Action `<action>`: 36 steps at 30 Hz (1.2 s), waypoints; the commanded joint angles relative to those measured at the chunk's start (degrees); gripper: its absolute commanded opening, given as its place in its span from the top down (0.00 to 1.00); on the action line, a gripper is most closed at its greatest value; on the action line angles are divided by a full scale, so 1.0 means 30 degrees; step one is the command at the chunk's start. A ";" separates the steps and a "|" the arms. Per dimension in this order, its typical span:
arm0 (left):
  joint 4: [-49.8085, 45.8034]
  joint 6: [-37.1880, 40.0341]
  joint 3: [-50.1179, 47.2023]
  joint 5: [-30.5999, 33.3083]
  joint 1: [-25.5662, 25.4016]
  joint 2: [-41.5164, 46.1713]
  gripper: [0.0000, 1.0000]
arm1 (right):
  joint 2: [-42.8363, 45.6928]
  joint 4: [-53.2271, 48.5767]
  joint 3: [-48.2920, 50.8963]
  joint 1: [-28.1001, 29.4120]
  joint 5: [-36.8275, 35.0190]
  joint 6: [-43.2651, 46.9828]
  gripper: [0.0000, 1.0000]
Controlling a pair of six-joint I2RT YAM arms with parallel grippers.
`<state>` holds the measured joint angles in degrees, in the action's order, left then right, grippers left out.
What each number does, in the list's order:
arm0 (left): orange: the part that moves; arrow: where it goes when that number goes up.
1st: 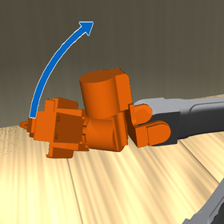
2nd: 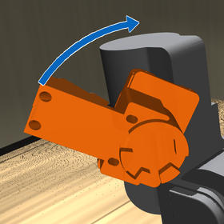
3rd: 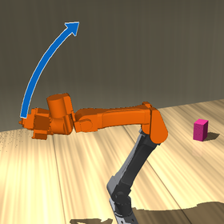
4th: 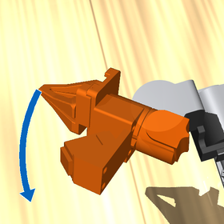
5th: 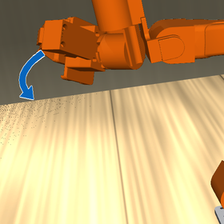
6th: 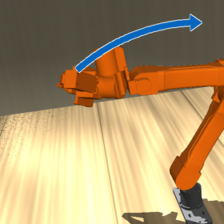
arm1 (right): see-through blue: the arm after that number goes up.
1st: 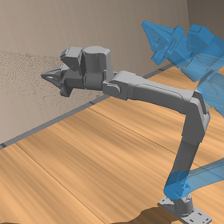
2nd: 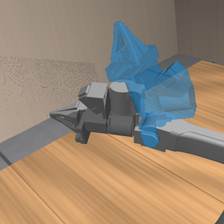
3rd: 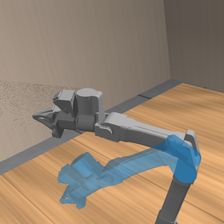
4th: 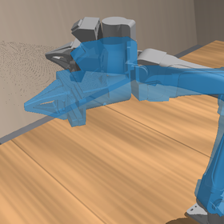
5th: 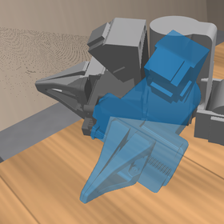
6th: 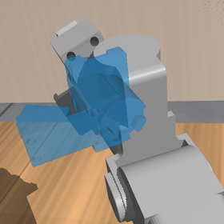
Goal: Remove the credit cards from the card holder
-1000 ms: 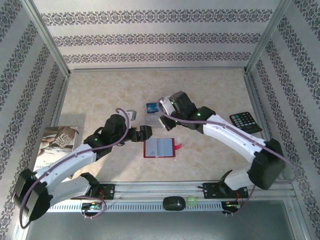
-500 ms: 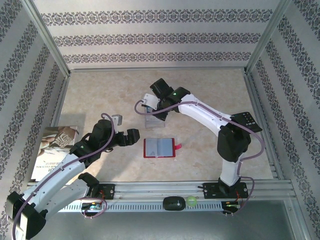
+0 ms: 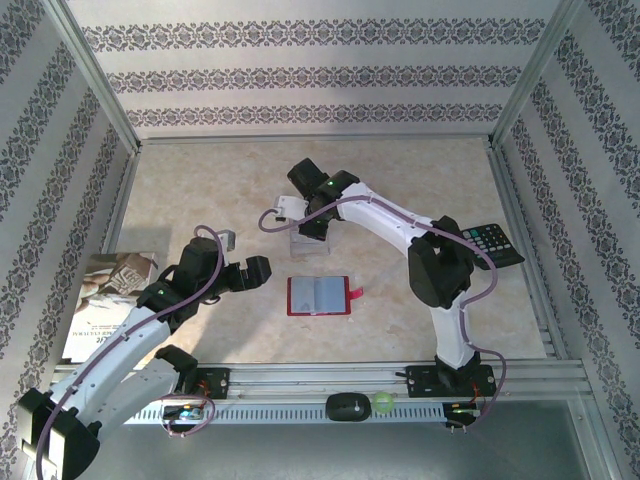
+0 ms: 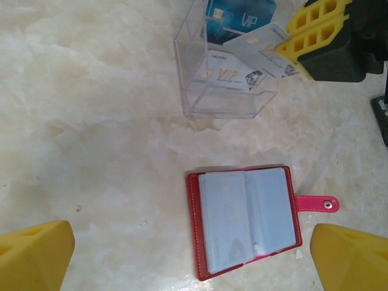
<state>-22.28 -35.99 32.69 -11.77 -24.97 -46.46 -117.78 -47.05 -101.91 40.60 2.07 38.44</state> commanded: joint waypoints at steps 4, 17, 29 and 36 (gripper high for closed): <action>-0.0415 0.0365 -0.0334 -0.0164 0.0519 -0.0199 0.00 | -0.0757 -0.0958 -0.0665 -0.0053 -0.0366 0.0767 1.00; 0.0129 0.0308 -0.0584 -0.0743 0.0953 -0.0598 0.00 | -0.1827 -0.0729 -0.1045 0.0177 -0.1126 0.0731 0.87; 0.0865 -0.0329 -0.0983 -0.1105 0.0959 0.0276 0.00 | 0.2083 0.6242 0.1845 0.0328 -0.1699 -0.2950 0.60; 0.1973 -0.1028 -0.1952 -0.0528 0.0967 0.1009 0.00 | 0.5723 0.7995 0.6867 0.1848 -0.1562 -1.4289 0.55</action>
<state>-19.73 -37.54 27.92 -14.33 -22.79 -43.90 -103.09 -25.98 -85.71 43.90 -3.14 12.99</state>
